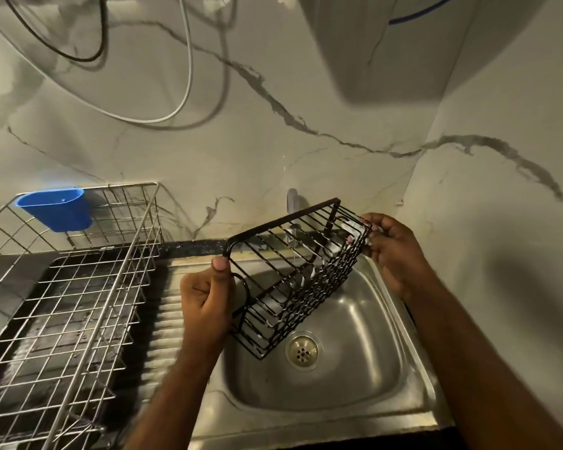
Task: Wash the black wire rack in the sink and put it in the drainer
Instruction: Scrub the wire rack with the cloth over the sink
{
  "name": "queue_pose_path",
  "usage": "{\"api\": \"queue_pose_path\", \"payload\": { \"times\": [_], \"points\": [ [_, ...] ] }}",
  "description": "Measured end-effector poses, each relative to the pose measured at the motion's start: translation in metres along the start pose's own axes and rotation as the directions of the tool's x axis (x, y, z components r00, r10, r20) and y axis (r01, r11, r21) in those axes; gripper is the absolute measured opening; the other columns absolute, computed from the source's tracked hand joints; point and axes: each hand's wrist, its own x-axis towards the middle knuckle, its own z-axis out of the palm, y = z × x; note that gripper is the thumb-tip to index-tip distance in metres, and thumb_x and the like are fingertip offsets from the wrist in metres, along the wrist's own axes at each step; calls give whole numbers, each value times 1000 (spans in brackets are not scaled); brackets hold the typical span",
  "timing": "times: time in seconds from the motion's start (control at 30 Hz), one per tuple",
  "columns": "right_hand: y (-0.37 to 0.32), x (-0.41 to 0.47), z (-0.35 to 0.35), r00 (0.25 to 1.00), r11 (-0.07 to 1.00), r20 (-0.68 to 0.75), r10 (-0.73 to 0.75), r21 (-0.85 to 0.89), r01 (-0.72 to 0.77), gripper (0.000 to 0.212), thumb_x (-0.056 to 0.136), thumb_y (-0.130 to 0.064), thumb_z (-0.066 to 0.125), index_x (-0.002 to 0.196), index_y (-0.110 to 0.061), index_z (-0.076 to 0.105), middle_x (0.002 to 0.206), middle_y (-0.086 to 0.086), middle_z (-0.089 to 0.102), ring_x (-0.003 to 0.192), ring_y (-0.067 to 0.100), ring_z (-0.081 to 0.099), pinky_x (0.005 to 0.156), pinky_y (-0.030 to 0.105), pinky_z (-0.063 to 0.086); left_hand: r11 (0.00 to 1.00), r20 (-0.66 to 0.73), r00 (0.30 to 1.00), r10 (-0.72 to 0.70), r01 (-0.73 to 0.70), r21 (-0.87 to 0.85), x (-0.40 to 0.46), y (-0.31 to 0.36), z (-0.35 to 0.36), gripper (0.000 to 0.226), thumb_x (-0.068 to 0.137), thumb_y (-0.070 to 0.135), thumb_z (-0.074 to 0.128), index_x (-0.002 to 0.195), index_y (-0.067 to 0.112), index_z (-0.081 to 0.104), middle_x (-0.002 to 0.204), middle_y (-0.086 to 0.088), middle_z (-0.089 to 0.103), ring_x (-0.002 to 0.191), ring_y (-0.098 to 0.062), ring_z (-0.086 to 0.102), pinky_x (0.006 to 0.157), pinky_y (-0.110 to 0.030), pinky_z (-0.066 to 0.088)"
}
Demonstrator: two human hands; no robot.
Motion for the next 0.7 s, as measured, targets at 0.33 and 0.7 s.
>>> {"api": "queue_pose_path", "payload": {
  "times": [0.33,0.7],
  "points": [
    [-13,-3,14,991,984,1,-135,-116,134,32,98,0,51,99,-24,73,111,-8,72,95,12,62,101,41,47,767,476,726,-496,623,-152,0,-18,-20,103,70,93,51,95,-5,74,104,-39,69,73,-35,74,68,-38,60],
    [-40,-35,53,832,686,524,-180,-540,488,22,94,-15,62,98,-34,73,102,-15,60,100,-3,57,84,12,47,655,466,570,-677,755,30,9,-29,24,93,98,72,20,126,-8,60,118,-34,67,110,-49,67,101,-56,52]
  ]
}}
